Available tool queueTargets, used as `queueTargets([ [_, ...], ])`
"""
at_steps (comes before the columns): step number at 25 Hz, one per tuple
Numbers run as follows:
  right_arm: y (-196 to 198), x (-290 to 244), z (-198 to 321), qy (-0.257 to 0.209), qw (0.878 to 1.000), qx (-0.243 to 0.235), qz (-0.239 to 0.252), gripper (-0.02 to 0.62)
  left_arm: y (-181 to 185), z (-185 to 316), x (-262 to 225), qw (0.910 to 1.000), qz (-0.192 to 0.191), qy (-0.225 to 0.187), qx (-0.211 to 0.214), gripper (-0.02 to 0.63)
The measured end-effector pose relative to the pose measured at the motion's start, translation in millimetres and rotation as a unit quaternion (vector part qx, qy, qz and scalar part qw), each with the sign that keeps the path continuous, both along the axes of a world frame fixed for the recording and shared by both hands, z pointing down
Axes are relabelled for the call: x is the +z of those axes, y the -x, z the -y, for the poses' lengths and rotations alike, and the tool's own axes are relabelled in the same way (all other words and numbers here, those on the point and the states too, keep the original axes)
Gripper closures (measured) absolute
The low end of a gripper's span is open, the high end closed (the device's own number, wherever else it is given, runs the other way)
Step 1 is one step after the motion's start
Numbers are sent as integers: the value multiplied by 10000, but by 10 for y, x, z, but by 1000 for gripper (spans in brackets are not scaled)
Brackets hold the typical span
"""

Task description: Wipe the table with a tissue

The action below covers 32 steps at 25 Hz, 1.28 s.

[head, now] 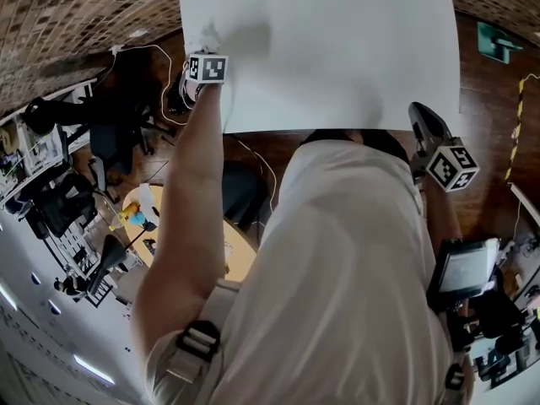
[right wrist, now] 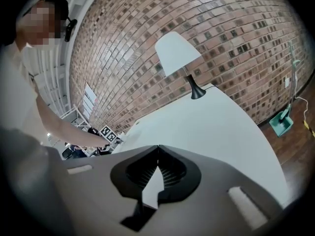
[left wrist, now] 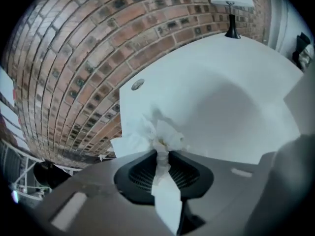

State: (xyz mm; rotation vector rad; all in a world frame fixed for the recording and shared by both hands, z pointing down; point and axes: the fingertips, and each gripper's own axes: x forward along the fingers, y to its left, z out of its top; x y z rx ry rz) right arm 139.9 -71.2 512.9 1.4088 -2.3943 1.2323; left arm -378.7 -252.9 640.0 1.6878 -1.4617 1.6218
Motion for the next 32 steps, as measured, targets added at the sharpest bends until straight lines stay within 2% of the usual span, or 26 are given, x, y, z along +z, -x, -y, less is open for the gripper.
queueTargets([
  [2,32,-11,15,17,10000,47,-24,588,-44,113,30,9992,309,-30,245,534],
  [5,16,19,30,49,9999,111,-79,588,-184,238,54,9956,570,-122,731,535],
  [8,-1,40,28,91,9998,146,-100,588,-451,389,60,9878,759,-250,1340,535],
  [10,-5,39,21,106,9998,130,-124,588,-756,511,43,9805,705,-380,1794,539],
  [12,-15,27,23,108,9998,124,-151,588,-1174,607,2,9710,349,-493,2314,547],
  [14,-36,9,27,96,9997,145,-163,588,-1521,640,-2,9641,-113,-420,2619,554],
  [17,-99,2,6,87,9996,187,-187,588,-1790,594,36,9635,-751,-166,2565,557],
  [19,-143,-4,0,78,9996,203,-192,588,-1884,551,31,9622,-1006,-88,2527,557],
  [22,-193,-22,17,52,9996,233,-160,588,-2069,463,21,9545,-1445,132,2604,555],
  [25,-236,-33,24,22,9996,243,-158,588,-2418,360,-20,9427,-1695,284,2860,545],
  [29,-292,-49,9,-13,9996,241,-151,588,-2901,213,10,9353,-1919,382,2949,545],
  [32,-365,-43,-11,-17,9995,280,-141,588,-3356,56,8,9229,-2095,439,3200,545],
])
